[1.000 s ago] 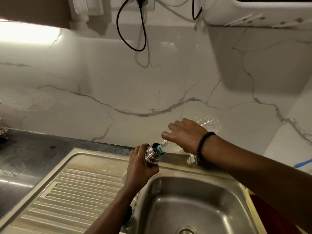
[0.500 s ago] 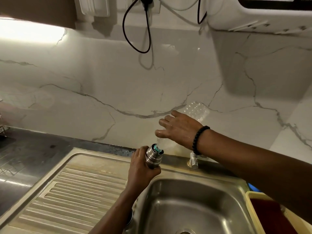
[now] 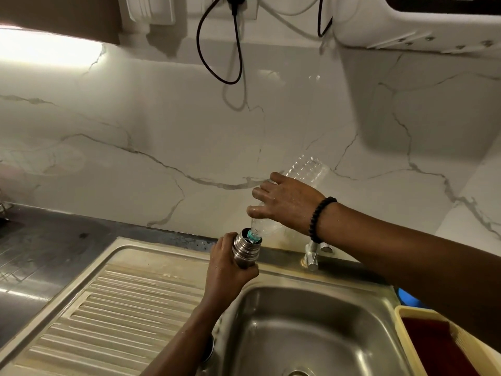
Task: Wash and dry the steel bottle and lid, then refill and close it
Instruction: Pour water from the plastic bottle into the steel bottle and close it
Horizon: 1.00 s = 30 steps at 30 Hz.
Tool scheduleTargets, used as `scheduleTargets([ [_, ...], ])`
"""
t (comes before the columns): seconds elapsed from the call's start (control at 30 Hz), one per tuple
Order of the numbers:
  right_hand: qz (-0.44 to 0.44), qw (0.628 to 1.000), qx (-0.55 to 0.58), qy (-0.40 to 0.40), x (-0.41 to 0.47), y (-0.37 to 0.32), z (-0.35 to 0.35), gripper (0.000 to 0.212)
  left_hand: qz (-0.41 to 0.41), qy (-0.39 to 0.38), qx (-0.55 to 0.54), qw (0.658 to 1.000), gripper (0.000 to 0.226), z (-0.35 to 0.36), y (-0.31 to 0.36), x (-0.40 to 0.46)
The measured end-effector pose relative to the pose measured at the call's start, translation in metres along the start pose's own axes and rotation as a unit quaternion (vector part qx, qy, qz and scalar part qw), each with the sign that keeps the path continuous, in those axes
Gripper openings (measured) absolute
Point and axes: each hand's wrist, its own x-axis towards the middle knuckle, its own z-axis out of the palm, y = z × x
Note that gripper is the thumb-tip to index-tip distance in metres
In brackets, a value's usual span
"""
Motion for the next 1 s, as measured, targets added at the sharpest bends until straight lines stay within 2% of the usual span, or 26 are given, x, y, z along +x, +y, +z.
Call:
scheduleTargets([
  [1.0,-0.007,0.999,-0.046,0.012,-0.004,0.006,0.005,0.055,-0.010,-0.015,-0.007,1.000,0.066,0.004,0.010,-0.001],
])
